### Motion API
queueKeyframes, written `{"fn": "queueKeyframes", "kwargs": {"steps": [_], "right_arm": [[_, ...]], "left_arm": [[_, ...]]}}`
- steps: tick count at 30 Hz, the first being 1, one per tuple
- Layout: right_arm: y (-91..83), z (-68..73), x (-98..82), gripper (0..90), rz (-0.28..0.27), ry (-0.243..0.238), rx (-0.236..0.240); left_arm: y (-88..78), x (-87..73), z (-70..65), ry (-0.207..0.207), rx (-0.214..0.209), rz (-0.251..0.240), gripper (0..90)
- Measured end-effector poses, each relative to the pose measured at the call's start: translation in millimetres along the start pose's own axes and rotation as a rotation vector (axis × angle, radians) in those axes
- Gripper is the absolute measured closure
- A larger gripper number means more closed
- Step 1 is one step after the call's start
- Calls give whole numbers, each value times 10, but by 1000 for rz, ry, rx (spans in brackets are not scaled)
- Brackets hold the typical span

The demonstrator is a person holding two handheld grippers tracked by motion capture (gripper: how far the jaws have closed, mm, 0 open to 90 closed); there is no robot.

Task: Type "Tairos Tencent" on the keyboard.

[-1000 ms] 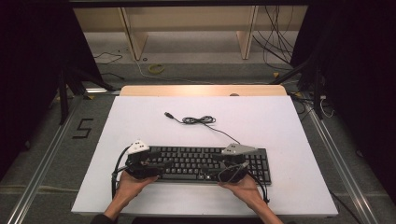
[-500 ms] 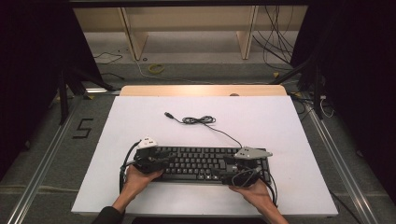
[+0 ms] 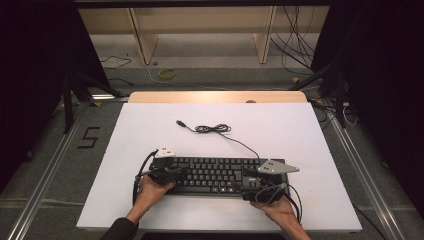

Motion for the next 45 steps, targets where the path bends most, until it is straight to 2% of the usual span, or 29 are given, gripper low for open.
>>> {"fn": "queueKeyframes", "kwargs": {"steps": [13, 15, 19, 24, 29, 31, 34, 37, 43, 45], "right_arm": [[-33, 33, -23, 295, -5, -4, 7], [-40, 34, -23, 294, -5, -3, 6], [-52, 35, -27, 294, -6, -1, 4], [-66, 31, -29, 294, -8, 0, 0], [-66, 32, -27, 293, -9, -1, 0], [-67, 30, -25, 293, -11, 1, 1], [-70, 30, -24, 292, -13, 2, 2], [-74, 30, -22, 291, -15, 1, 0], [-83, 26, -21, 291, -18, 1, -1], [-87, 25, -20, 291, -20, 0, -1]], "left_arm": [[77, -4, -6, -8, 0, 13, 889], [91, -25, -2, 10, 7, 28, 889], [92, -29, 5, -3, -2, 29, 891], [90, -34, -5, 7, -6, 31, 891], [82, -22, -16, -8, -4, 22, 888], [66, -12, -10, -12, -4, 15, 837], [22, 19, -6, -20, -2, -4, 816], [-37, 48, -5, -41, -19, -27, 785], [-160, 97, -22, -58, -58, -73, 687], [-199, 112, -27, -51, -67, -83, 660]]}}
Point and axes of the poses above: each handheld gripper's, and its own axes: y roughly forward along the jaws, x roughly out of its top, z roughly to its left, the point moved 6 cm from there along y, roughly forward along the jaws, and after that the axes turned 10 degrees about -z, right-handed, at the moved point
